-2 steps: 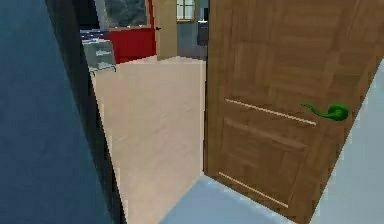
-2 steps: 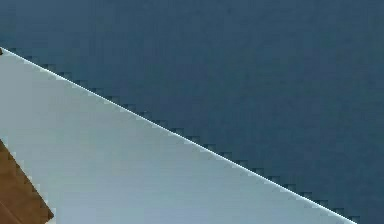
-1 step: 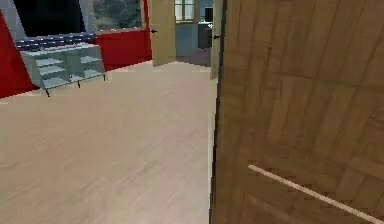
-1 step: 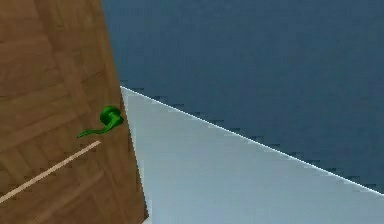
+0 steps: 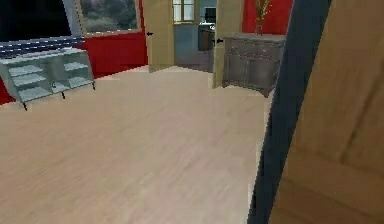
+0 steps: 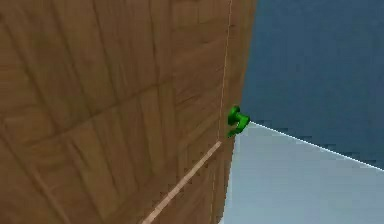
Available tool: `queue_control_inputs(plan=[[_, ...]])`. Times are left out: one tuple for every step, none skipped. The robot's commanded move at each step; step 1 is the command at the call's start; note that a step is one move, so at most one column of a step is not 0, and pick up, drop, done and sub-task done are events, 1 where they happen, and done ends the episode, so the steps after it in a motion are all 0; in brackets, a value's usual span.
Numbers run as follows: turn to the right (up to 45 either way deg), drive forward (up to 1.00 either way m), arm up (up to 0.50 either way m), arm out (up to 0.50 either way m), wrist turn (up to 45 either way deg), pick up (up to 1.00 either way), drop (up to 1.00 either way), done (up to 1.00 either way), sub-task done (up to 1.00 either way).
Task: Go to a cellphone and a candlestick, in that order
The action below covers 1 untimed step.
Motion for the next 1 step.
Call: queue_control_inputs(plan=[[-45.0,0.00,0.00,0.00,0.0,0.00,0.00,0.00,0.00]])
